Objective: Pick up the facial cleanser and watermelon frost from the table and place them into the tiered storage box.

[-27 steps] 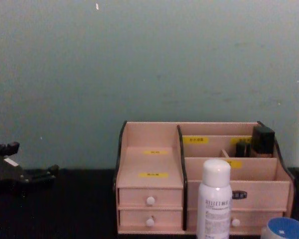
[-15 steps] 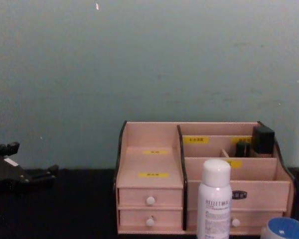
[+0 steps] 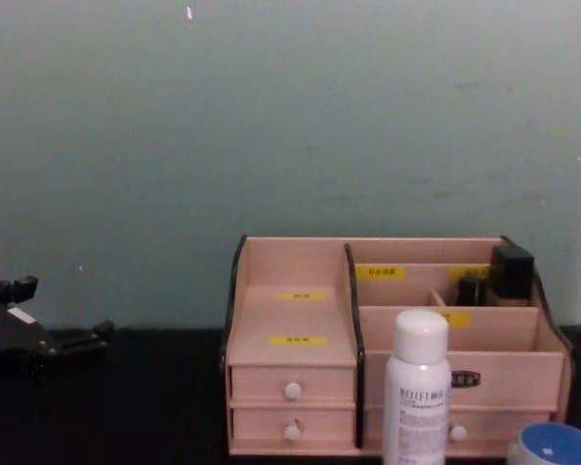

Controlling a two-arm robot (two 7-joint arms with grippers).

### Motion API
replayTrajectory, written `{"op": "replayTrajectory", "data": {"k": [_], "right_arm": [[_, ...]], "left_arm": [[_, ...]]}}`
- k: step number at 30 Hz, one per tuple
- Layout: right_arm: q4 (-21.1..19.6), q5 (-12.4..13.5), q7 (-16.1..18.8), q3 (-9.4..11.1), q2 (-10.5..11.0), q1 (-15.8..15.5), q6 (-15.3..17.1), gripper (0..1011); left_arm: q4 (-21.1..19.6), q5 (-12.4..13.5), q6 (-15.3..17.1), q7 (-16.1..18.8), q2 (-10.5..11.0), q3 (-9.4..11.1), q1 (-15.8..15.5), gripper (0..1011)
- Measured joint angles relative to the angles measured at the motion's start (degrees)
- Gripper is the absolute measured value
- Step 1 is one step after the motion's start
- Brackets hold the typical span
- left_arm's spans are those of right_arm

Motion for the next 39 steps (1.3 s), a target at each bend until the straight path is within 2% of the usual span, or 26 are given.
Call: {"op": "replayTrajectory", "data": {"k": [5, 10, 14, 19, 21, 23, 27, 30, 31, 37, 39], "right_arm": [[-0.84, 0.04, 1.0, 1.62, 0.25, -0.8, -1.0, 1003], [-2.54, 1.66, 2.39, 3.57, 1.1, -2.28, -1.29, 1002], [-4.9, 3.72, 4.28, 5.48, 2.42, -4.26, -1.31, 1003], [-9.61, 7.06, 9.02, 7.95, 5.63, -8.29, -1.41, 1003], [-10.03, 7.36, 9.59, 8.1, 5.94, -8.68, -1.49, 1003], [-11.93, 8.54, 12.35, 8.69, 7.23, -10.4, -2.06, 1003], [-13.04, 9.51, 14.94, 8.8, 7.75, -11.29, -2.51, 1002], [-13.48, 10.86, 18.84, 8.23, 7.69, -11.3, -2.88, 1003], [-13.48, 10.86, 18.84, 8.23, 7.69, -11.3, -2.88, 1002], [-12.32, 13.75, 26.5, 6.09, 6.05, -8.95, -2.06, 1002], [-11.93, 14.05, 27.88, 5.59, 5.66, -8.34, -1.71, 1003]], "left_arm": [[0.0, 0.0, 0.0, 0.0, 0.0, 0.0, 0.0, 1001], [0.0, 0.0, 0.0, 0.0, 0.0, 0.0, 0.0, 1001], [0.0, 0.0, 0.0, 0.0, 0.0, 0.0, 0.0, 1001], [0.0, 0.0, 0.0, 0.0, 0.0, 0.0, 0.0, 1001], [0.0, 0.0, 0.0, 0.0, 0.0, 0.0, 0.0, 1001], [0.0, 0.0, 0.0, 0.0, 0.0, 0.0, 0.0, 1001], [0.0, 0.0, 0.0, 0.0, 0.0, 0.0, 0.0, 1001], [0.0, 0.0, 0.0, 0.0, 0.0, 0.0, 0.0, 1001], [0.0, 0.0, 0.0, 0.0, 0.0, 0.0, 0.0, 1001], [0.0, 0.0, 0.0, 0.0, 0.0, 0.0, 0.0, 1001], [0.0, 0.0, 0.0, 0.0, 0.0, 0.0, 0.0, 1001]]}}
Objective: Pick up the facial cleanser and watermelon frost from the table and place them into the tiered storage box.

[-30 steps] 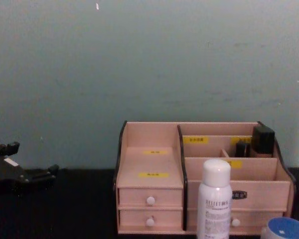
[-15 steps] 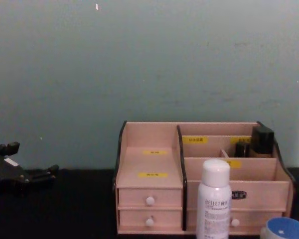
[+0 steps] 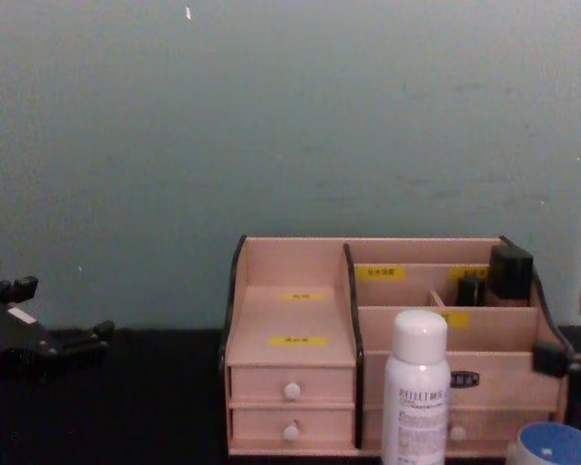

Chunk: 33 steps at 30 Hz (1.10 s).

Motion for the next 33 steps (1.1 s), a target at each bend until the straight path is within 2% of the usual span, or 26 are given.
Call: {"op": "replayTrajectory", "data": {"k": [4, 15, 23, 33], "right_arm": [[1.39, 0.25, 3.49, -1.66, -1.3, 1.64, 1.07, 1003], [5.45, -1.52, 8.78, -4.77, -4.3, 5.36, 3.37, 1002], [9.39, -2.68, 10.15, -6.08, -6.7, 8.16, 4.22, 1003], [13.45, -2.26, 12.05, -7.19, -8.96, 11.48, 5.17, 1003]], "left_arm": [[0.0, 0.0, 0.0, 0.0, 0.0, 0.0, 0.0, 1001], [0.0, 0.0, 0.0, 0.0, 0.0, 0.0, 0.0, 1001], [0.0, 0.0, 0.0, 0.0, 0.0, 0.0, 0.0, 1001], [0.0, 0.0, 0.0, 0.0, 0.0, 0.0, 0.0, 1001]]}}
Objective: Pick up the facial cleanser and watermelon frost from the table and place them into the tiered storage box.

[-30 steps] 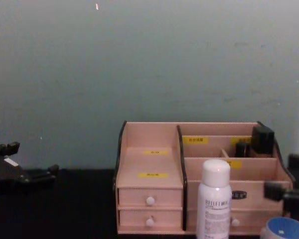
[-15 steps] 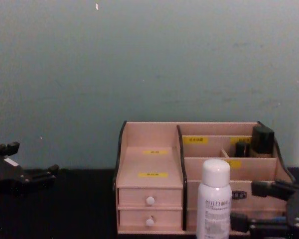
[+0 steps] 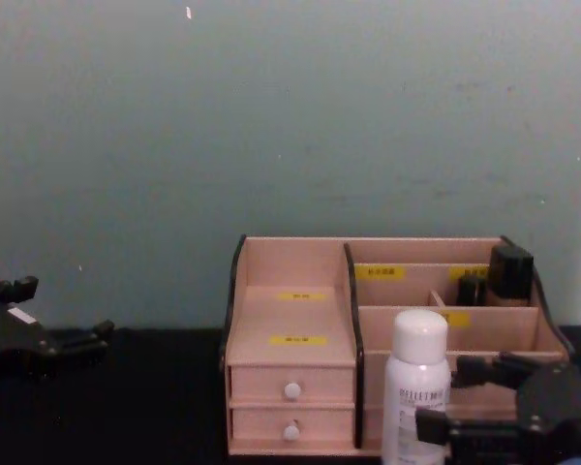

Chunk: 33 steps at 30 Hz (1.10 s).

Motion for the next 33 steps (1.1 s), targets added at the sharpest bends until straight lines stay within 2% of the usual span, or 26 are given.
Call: {"op": "replayTrajectory", "data": {"k": [9, 33], "right_arm": [[2.97, 0.62, 0.65, -1.02, -1.79, 2.36, 0.5, 1003], [7.44, 1.27, 0.41, -2.31, -4.38, 5.06, 1.64, 1002]], "left_arm": [[0.0, 0.0, 0.0, 0.0, 0.0, 0.0, 0.0, 1001], [0.0, 0.0, 0.0, 0.0, 0.0, 0.0, 0.0, 1001]]}}
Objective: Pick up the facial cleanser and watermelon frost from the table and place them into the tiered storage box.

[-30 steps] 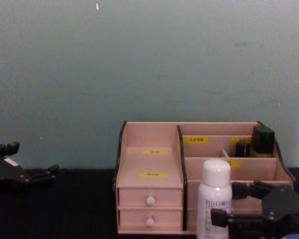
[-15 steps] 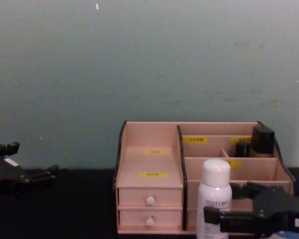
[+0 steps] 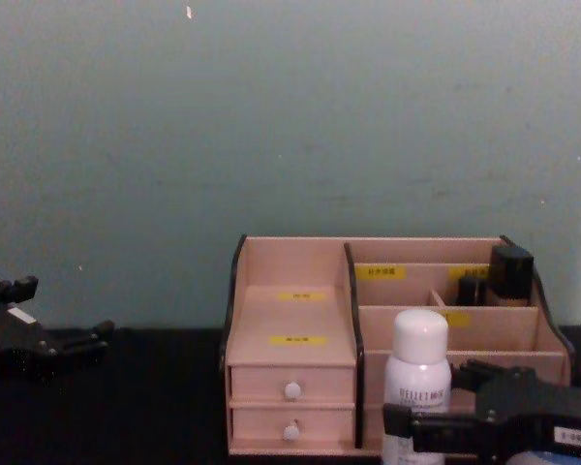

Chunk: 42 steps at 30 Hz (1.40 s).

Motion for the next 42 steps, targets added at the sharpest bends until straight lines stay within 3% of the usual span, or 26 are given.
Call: {"op": "replayTrajectory", "data": {"k": [27, 42], "right_arm": [[0.81, 0.13, -0.39, -0.1, -0.47, 0.47, 0.37, 1003], [0.75, 0.11, -0.39, -0.1, -0.42, 0.41, 0.33, 635]], "left_arm": [[0.0, 0.0, 0.0, 0.0, 0.0, 0.0, 0.0, 1002], [0.0, 0.0, 0.0, 0.0, 0.0, 0.0, 0.0, 1001]]}}
